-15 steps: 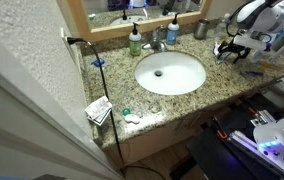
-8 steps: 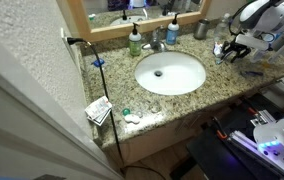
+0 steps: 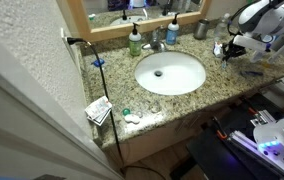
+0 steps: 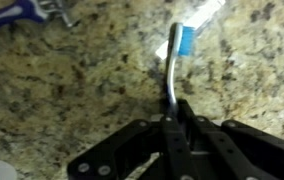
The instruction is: Place the blue and white pump bottle on the right side of the faucet, place the green and white pump bottle on the left side of the faucet, put the toothbrush in the silver cup, place the toothpaste next to the silver cup
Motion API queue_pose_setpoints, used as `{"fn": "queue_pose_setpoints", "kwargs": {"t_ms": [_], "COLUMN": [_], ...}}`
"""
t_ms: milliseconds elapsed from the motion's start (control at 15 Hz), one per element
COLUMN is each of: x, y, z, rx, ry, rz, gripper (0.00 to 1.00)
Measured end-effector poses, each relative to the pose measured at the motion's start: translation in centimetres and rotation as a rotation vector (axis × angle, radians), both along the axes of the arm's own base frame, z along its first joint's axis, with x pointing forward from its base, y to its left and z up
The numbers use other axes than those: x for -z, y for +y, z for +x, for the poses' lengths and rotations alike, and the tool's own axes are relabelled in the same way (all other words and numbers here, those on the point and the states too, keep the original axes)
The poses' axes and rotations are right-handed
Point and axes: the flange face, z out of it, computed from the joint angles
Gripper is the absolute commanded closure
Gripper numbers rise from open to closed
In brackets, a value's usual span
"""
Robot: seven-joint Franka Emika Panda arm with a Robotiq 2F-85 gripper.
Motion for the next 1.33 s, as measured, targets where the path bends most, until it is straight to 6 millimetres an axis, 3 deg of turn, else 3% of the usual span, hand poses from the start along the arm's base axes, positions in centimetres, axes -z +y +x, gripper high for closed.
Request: {"fn": "queue_pose_setpoints", "kwargs": {"t_ms": [267,400,867,933,1067,1133,1333], "x": [-0.2,-1.7,-8.0,-9.0,-11.2,-11.9,-12.3], "y": [7.4,8.1,-0.6,-1.9,-3.9,-4.5,-4.6], "z": [3.0,3.1,-1.8,-2.3,-3.0,-3.2,-3.2], "rx": [-0.063,-0.103,-0.221,-0.233,-0.255,-0.257,-0.251], "ry": [0.012,0.032,0.057,0.051,0.027,0.016,0.016], "rz": [0.063,0.163,0.510,0.558,0.637,0.649,0.653], "gripper": [0.97,0.97,0.97,0.89,0.89,0.97,0.97]}}
